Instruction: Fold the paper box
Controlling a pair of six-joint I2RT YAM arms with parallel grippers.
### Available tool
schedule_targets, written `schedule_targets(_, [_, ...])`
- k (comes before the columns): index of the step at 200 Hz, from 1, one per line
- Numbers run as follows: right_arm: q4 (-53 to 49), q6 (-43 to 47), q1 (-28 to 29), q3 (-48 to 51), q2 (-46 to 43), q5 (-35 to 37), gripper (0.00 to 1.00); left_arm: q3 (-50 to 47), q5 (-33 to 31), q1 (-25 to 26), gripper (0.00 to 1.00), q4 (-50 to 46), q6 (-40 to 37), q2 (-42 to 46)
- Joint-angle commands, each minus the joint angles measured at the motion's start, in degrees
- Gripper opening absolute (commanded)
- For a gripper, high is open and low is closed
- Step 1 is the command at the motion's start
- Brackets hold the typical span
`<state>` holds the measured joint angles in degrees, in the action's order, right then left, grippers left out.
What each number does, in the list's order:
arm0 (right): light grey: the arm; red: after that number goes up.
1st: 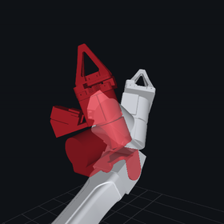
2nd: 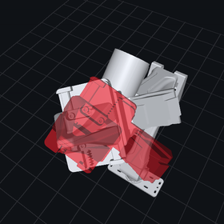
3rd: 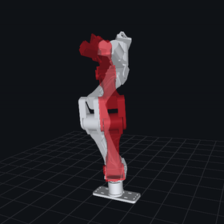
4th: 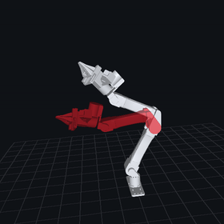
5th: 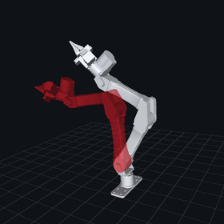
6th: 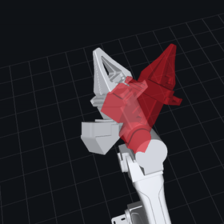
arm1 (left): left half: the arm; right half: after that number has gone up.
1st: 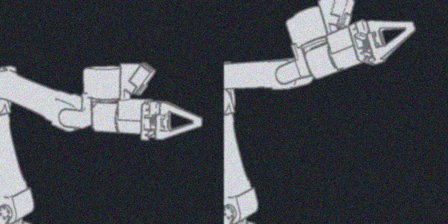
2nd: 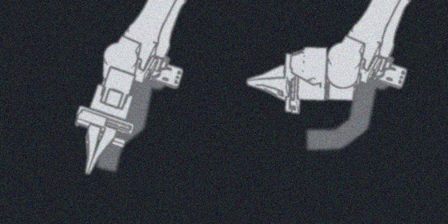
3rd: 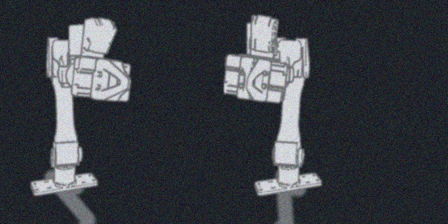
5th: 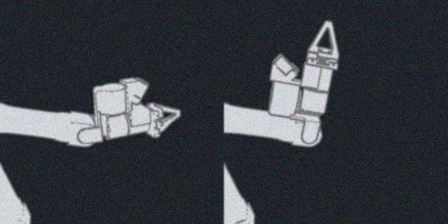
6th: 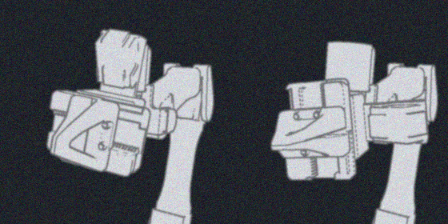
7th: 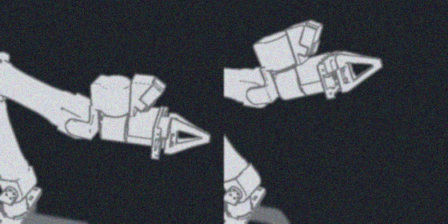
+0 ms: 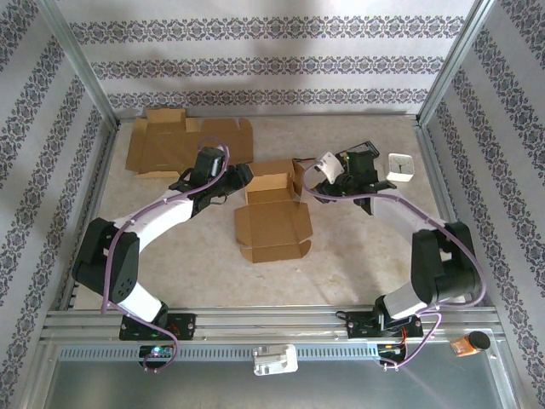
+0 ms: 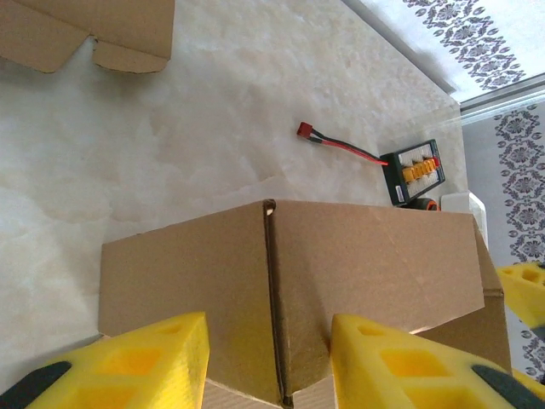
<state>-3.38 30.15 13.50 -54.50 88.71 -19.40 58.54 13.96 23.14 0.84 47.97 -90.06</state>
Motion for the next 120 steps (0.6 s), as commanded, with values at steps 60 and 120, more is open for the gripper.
schedule_targets(60, [0.1, 11.3, 5.3, -7.1, 8.4, -10.3, 0.69, 1.8, 1.4, -0.1, 0.4, -3.1, -2.1, -1.8])
schedule_targets(120, [0.8, 10.6, 8.9, -11.6, 13.2, -3.8, 0.65, 2.2, 2.7, 0.0, 0.39, -2.1, -2.1, -2.1])
